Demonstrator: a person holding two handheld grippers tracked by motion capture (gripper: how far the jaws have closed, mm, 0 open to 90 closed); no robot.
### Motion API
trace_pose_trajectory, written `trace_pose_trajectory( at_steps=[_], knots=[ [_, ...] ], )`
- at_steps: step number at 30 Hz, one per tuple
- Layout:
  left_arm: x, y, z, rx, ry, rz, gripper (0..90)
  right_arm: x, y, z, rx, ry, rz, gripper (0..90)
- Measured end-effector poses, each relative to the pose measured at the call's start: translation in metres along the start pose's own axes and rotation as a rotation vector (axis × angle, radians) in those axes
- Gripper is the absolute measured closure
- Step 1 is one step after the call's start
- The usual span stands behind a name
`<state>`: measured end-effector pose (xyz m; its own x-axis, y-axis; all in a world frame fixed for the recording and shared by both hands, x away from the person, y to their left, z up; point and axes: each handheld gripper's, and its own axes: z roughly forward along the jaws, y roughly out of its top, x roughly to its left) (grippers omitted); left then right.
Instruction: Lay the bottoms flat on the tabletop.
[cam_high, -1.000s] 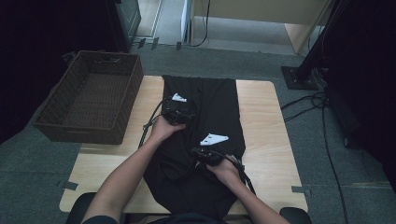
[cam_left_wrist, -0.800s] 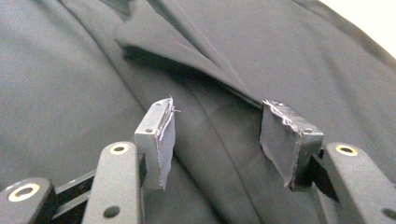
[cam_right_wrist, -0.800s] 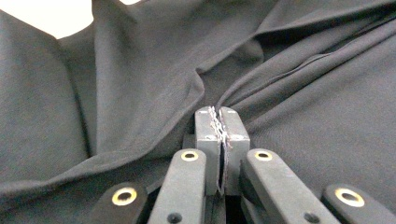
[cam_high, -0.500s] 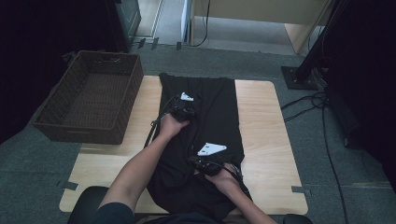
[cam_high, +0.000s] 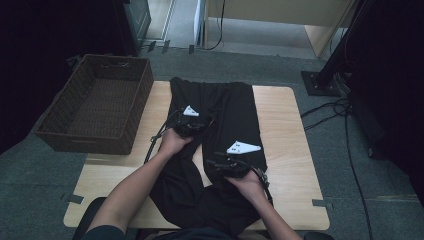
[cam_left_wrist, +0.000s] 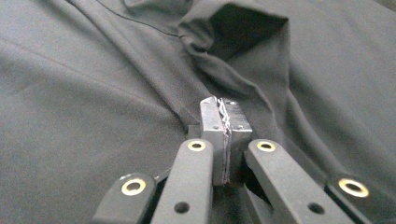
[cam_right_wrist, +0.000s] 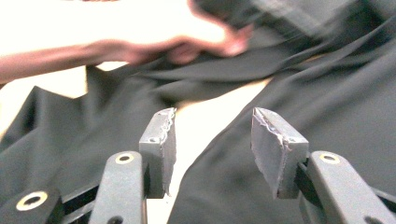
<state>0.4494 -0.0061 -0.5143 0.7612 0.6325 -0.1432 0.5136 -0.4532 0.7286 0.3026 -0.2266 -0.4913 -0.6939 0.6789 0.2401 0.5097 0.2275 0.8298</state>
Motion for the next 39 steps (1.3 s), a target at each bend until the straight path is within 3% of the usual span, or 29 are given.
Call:
trace_pose_trajectory(
  at_steps=[5,7,14,17,20,23,26,30,35,37,39],
  knots=[
    [-0.007,-0.015,-0.013,-0.015,0.003,-0.004,90.0,-0.030,0.016,-0.005,-0.012,-0.097,0.013,52.4],
    [-0.008,-0.021,-0.017,-0.026,0.004,-0.008,90.0,-0.044,0.021,-0.002,-0.009,-0.111,0.038,51.6],
    [-0.016,-0.034,-0.031,-0.041,0.013,-0.007,90.0,-0.080,0.039,0.035,0.012,-0.235,0.003,49.0],
    [-0.017,-0.038,-0.035,-0.051,0.016,-0.019,90.0,-0.092,0.045,0.052,0.038,-0.306,-0.038,47.1],
    [-0.020,-0.041,-0.038,-0.053,0.034,-0.003,90.0,-0.101,0.047,0.065,0.058,-0.348,-0.042,45.8],
    [-0.021,-0.044,-0.041,-0.052,0.029,-0.016,90.0,-0.102,0.047,0.070,0.035,-0.346,-0.018,45.6],
    [-0.026,-0.046,-0.041,-0.038,0.029,-0.006,90.0,-0.101,0.046,0.076,0.053,-0.370,-0.030,44.8],
    [-0.024,-0.045,-0.040,-0.030,0.031,-0.035,89.9,-0.103,0.044,0.082,0.099,-0.384,-0.021,44.8],
    [-0.024,-0.045,-0.039,-0.028,0.032,-0.038,89.3,-0.107,0.044,0.082,0.110,-0.356,0.005,46.2],
    [-0.023,-0.045,-0.039,-0.029,0.031,-0.040,89.0,-0.108,0.044,0.081,0.112,-0.341,-0.006,53.6],
    [-0.023,-0.044,-0.039,-0.030,0.027,-0.049,88.9,-0.106,0.043,0.079,0.109,-0.315,-0.018,72.0]
  ],
)
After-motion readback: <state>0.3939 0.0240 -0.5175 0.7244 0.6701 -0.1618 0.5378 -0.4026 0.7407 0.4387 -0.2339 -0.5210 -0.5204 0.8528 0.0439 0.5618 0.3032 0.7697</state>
